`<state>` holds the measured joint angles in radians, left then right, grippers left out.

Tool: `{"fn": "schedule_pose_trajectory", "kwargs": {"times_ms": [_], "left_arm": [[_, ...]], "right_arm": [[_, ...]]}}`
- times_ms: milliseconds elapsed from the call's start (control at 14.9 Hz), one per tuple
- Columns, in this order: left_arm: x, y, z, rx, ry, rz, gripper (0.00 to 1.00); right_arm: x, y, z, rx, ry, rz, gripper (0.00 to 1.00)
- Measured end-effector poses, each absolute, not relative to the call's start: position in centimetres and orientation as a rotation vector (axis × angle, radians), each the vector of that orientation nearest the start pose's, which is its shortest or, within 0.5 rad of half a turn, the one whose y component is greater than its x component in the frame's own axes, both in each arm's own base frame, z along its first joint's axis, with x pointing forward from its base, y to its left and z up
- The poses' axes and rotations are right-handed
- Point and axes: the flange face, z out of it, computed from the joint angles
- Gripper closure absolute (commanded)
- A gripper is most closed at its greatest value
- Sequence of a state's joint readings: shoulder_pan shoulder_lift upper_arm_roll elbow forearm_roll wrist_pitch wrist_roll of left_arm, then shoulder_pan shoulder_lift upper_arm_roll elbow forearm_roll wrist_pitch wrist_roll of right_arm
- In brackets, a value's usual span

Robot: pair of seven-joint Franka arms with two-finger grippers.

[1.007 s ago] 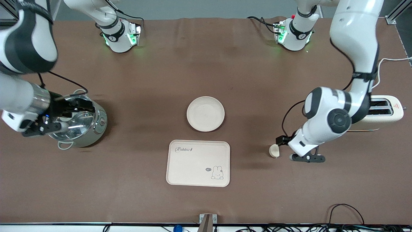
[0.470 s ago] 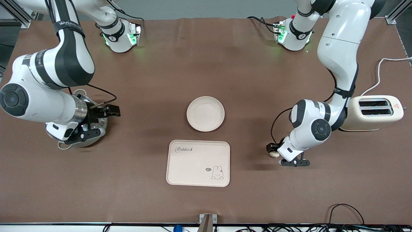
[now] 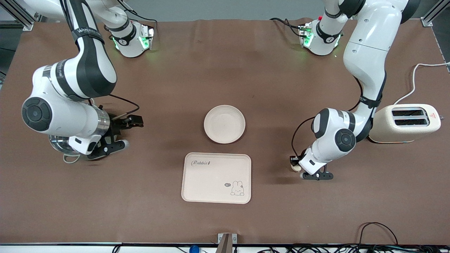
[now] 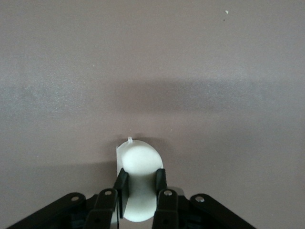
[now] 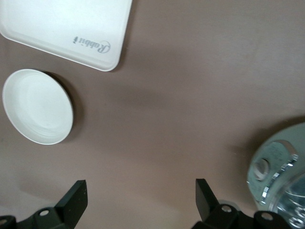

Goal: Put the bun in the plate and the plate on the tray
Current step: 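Carry the bun into the white plate with the left gripper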

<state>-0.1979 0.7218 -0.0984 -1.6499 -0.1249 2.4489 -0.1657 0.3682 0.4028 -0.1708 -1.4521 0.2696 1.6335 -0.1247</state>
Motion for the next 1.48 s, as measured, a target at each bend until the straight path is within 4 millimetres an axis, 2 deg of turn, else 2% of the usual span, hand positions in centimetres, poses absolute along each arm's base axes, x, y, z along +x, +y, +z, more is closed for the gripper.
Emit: {"fn": "schedule_pose_trajectory", "kwargs": {"times_ms": [67, 201, 336, 537, 604, 738, 805, 872, 940, 1074, 1275, 1477], "left_arm": [[66.6, -19.5, 19.9, -3.303, 0.019, -0.074, 0.99], [66.3, -20.7, 20.2, -3.306, 0.046, -0.081, 1.0], [65.6, -23.9, 21.5, -3.313, 0.048, -0.087, 1.0], [63.1, -31.7, 25.6, -3.316, -0.092, 0.006, 1.0], [61.6, -35.0, 26.8, -3.314, -0.156, 0.027, 0.99], [57.3, -41.8, 27.5, -3.301, -0.292, 0.072, 0.96], [54.6, -45.1, 27.2, -3.287, -0.346, 0.1, 0.86], [52.3, -47.9, 26.6, -3.275, -0.391, 0.118, 0.58], [50.5, -49.7, 26.1, -3.267, -0.43, 0.127, 0.01], [49.2, -51.0, 24.7, -3.253, -0.479, 0.137, 0.0], [49.8, -50.3, 23.2, -3.238, -0.509, 0.143, 0.0], [50.1, -50.1, 23.3, -3.238, -0.517, 0.139, 0.0]], "right_arm": [[63.3, 17.3, 44.1, -2.897, -0.421, 0.331, 0.0], [63.4, 17.4, 43.5, -2.887, -0.438, 0.34, 0.0], [63.4, 17.6, 43.0, -2.881, -0.449, 0.349, 0.0], [63.4, 18.1, 42.4, -2.875, -0.473, 0.36, 0.0], [63.3, 18.5, 42.2, -2.873, -0.487, 0.363, 0.01], [63.2, 19.7, 41.8, -2.872, -0.511, 0.361, 0.03], [63.1, 20.1, 41.5, -2.872, -0.521, 0.366, 0.04], [63.0, 20.5, 41.1, -2.872, -0.529, 0.375, 0.05], [63.0, 20.9, 40.6, -2.871, -0.537, 0.385, 0.05], [62.8, 21.6, 39.8, -2.87, -0.552, 0.407, 0.05], [62.5, 22.3, 38.0, -2.868, -0.563, 0.451, 0.05], [61.4, 24.3, 34.6, -2.823, -0.563, 0.546, 0.05]]}}
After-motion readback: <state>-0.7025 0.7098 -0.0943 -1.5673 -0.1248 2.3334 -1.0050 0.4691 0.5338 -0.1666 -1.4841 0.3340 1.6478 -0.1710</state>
